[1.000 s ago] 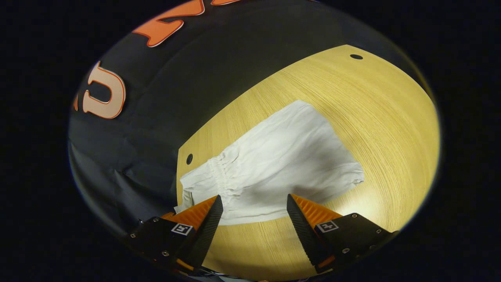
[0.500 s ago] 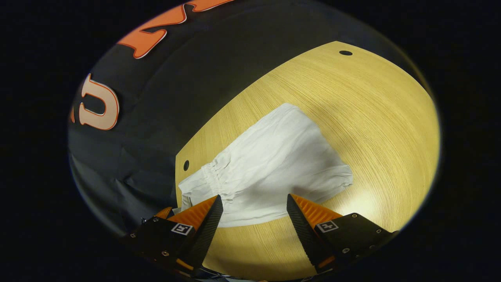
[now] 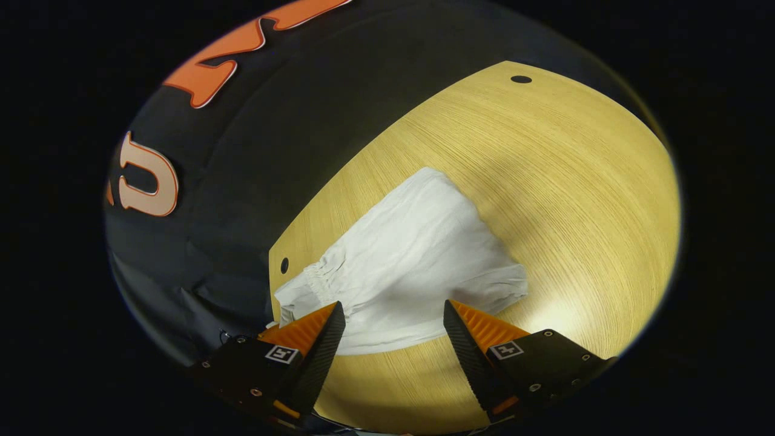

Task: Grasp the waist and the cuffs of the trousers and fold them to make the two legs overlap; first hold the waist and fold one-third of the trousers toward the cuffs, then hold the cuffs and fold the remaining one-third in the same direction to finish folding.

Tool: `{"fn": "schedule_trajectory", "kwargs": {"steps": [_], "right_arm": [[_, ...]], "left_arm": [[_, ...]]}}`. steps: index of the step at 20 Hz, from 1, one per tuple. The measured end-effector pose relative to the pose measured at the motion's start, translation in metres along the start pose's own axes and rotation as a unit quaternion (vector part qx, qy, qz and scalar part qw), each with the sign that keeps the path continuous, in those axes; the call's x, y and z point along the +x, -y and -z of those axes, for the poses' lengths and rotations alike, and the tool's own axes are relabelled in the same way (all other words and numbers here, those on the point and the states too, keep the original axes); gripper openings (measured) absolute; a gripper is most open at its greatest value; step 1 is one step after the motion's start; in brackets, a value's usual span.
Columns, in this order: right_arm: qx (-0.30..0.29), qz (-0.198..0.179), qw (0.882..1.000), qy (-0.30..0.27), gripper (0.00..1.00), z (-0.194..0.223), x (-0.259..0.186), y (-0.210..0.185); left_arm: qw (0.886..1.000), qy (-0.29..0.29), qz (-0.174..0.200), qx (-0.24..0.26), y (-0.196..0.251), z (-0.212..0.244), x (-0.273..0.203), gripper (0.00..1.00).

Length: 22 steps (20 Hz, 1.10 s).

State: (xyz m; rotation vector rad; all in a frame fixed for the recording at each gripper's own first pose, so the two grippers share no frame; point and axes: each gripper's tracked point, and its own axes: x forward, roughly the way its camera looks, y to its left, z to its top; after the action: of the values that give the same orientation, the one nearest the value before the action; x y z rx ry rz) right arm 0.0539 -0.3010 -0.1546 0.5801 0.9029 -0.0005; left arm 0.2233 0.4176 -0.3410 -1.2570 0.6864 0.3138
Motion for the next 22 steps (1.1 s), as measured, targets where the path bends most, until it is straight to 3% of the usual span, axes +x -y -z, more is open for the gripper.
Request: {"fn": "schedule_trajectory", "kwargs": {"steps": [1, 2, 3, 8, 15, 16, 19, 22], "right_arm": [[0.0, 0.0, 1.0, -0.001, 0.98, 0.001, 0.001, 0.001], [-0.002, 0.0, 1.0, -0.001, 0.98, 0.001, 0.003, 0.002], [-0.003, -0.001, 1.0, -0.001, 0.98, 0.0, 0.003, 0.002], [-0.026, 0.004, 1.0, 0.009, 0.98, -0.006, 0.002, 0.008], [-0.09, 0.013, 0.995, 0.049, 0.98, -0.033, -0.019, 0.032], [-0.093, 0.012, 0.994, 0.05, 0.98, -0.038, -0.024, 0.038], [-0.092, 0.008, 0.994, 0.06, 0.98, -0.053, -0.036, 0.057], [-0.097, 0.013, 0.993, 0.064, 0.98, -0.07, -0.048, 0.084]], "left_arm": [[1.0, 0.0, -0.008, 0.011, -0.002, -0.001, -0.003, 0.12], [1.0, 0.001, -0.01, 0.022, 0.0, 0.001, 0.001, 0.11], [1.0, 0.002, 0.006, 0.028, 0.012, 0.0, 0.0, 0.06], [0.989, 0.029, 0.038, 0.139, 0.069, -0.002, -0.041, 0.06], [0.956, 0.055, 0.1, 0.269, 0.185, 0.032, -0.099, 0.06], [0.951, 0.057, 0.106, 0.283, 0.198, 0.041, -0.107, 0.02], [0.941, 0.054, 0.125, 0.31, 0.241, 0.076, -0.121, 0.06], [0.922, 0.059, 0.137, 0.358, 0.28, 0.121, -0.123, 0.03]]}}
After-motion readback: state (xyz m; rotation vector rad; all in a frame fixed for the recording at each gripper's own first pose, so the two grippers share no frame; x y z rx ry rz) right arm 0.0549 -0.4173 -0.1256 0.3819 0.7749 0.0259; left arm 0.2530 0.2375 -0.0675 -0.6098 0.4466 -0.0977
